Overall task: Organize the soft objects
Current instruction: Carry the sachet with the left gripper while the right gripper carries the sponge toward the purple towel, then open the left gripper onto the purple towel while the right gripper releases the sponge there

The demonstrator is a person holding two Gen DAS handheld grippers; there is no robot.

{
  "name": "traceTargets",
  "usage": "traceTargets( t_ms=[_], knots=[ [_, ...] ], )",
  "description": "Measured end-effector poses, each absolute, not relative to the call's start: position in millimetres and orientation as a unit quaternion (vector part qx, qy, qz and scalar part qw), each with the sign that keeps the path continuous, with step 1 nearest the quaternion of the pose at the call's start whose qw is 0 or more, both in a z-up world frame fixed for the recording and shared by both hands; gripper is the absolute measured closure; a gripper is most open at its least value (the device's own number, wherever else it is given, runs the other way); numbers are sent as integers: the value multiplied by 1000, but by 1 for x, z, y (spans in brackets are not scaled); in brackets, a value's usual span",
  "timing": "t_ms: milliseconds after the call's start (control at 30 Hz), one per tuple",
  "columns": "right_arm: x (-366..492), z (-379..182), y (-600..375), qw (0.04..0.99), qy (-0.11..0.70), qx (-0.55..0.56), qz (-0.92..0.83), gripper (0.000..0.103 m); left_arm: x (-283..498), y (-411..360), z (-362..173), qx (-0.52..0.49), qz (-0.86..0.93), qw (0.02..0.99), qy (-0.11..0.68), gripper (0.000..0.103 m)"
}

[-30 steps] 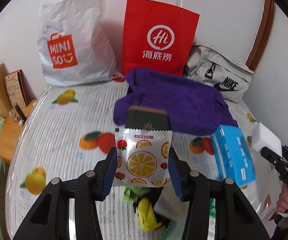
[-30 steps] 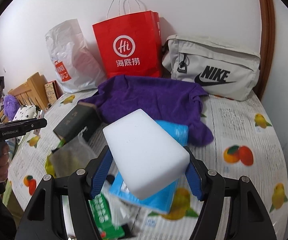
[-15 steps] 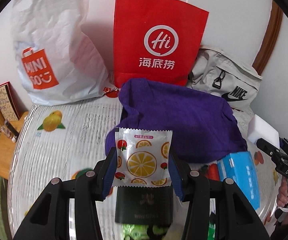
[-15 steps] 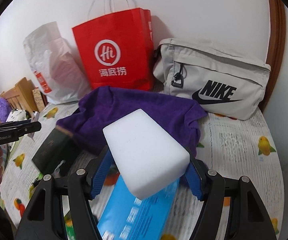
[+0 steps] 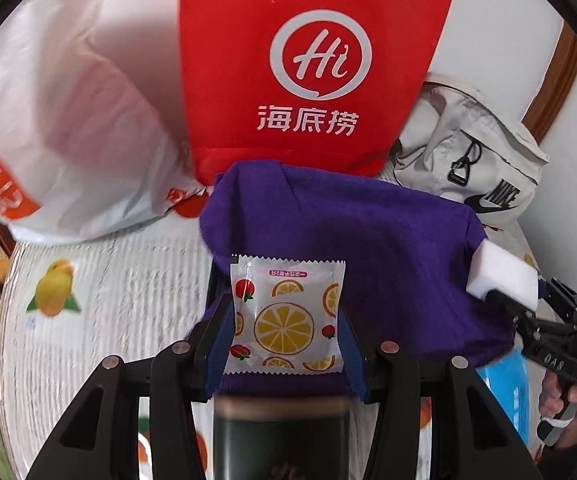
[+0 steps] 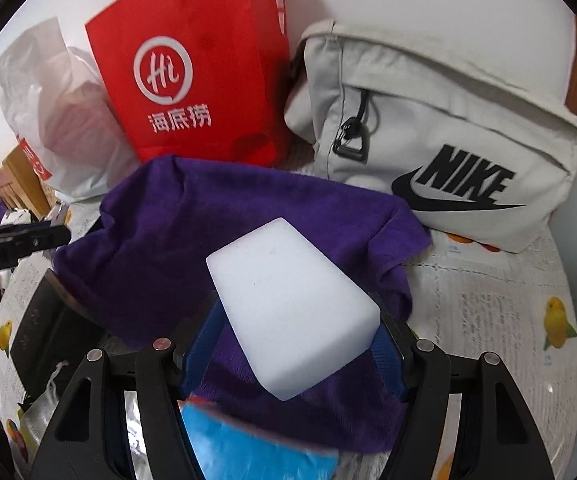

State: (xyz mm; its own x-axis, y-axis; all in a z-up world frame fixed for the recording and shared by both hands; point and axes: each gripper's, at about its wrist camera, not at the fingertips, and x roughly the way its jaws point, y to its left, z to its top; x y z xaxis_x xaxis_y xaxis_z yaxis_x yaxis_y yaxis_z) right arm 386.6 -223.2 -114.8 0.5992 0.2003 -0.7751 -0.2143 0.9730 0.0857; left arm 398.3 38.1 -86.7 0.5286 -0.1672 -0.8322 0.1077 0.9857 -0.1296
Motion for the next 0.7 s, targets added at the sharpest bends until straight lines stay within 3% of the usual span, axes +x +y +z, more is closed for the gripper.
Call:
traceTargets(
  t_ms=[567,700],
  knots=[
    [413,-139,-230,872,469,0,136,32,485,9,-120,-7,-64,857,511,55],
    [417,-139,-226,868,476,-10,141,27,491,9,-124,-14,-68,856,512,46]
  ],
)
